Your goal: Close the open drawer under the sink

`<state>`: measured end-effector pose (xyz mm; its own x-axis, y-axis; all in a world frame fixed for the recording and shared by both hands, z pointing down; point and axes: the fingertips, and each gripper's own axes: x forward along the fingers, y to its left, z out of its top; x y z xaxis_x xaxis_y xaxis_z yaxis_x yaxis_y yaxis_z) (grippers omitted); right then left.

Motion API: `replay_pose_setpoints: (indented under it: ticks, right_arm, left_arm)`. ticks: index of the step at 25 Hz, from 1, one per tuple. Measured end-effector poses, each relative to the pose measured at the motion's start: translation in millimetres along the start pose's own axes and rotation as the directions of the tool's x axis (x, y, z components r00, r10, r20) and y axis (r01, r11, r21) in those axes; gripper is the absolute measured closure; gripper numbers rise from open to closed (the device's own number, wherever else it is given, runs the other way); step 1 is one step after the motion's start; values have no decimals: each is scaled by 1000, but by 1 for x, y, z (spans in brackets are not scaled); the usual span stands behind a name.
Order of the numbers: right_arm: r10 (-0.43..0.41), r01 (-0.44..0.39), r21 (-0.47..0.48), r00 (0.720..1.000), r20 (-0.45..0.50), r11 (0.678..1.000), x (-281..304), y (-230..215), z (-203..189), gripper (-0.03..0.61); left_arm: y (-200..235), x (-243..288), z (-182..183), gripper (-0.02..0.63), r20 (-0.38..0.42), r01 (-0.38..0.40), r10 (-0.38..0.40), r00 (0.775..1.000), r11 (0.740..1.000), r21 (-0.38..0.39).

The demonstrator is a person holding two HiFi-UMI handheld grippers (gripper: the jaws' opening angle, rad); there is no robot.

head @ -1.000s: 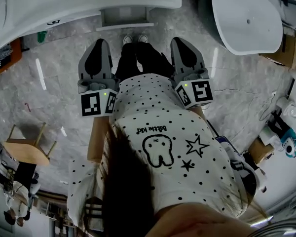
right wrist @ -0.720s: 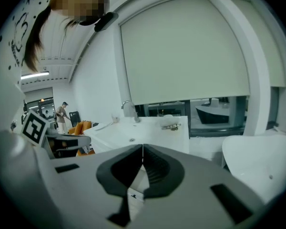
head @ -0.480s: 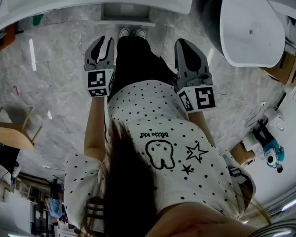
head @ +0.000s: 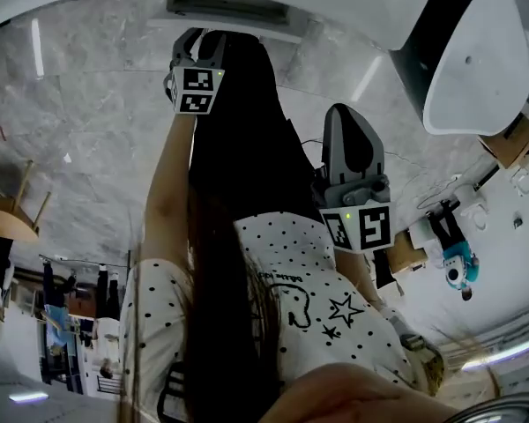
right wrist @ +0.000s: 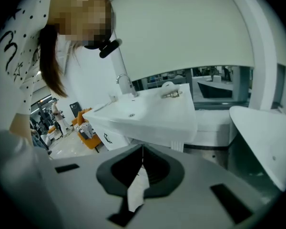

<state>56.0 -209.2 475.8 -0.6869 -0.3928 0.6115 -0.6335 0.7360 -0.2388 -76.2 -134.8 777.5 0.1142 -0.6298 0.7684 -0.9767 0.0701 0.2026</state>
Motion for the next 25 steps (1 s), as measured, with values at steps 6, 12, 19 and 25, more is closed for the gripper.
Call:
replay_pose_setpoints:
  ticks: [6, 12, 19, 25]
  right_arm:
    - [-8, 13, 60, 997, -82, 998, 16, -5, -49, 565]
    - [-25, 34, 77, 993, -112, 996, 14, -10, -67, 565]
    - [-32, 41, 78, 993, -111, 996, 14, -7, -66, 565]
    - [-49, 58, 80, 993, -108, 995, 12, -15, -65, 565]
  left_arm:
    - [0, 37, 3, 459, 73, -33, 36, 997, 999, -39]
    - [-1, 42, 6, 474, 98, -39, 45, 994, 997, -65]
    - [4, 40, 9, 476, 78, -40, 44, 996, 998, -57]
    - [10, 58, 35, 476, 110, -48, 54, 992, 997, -62]
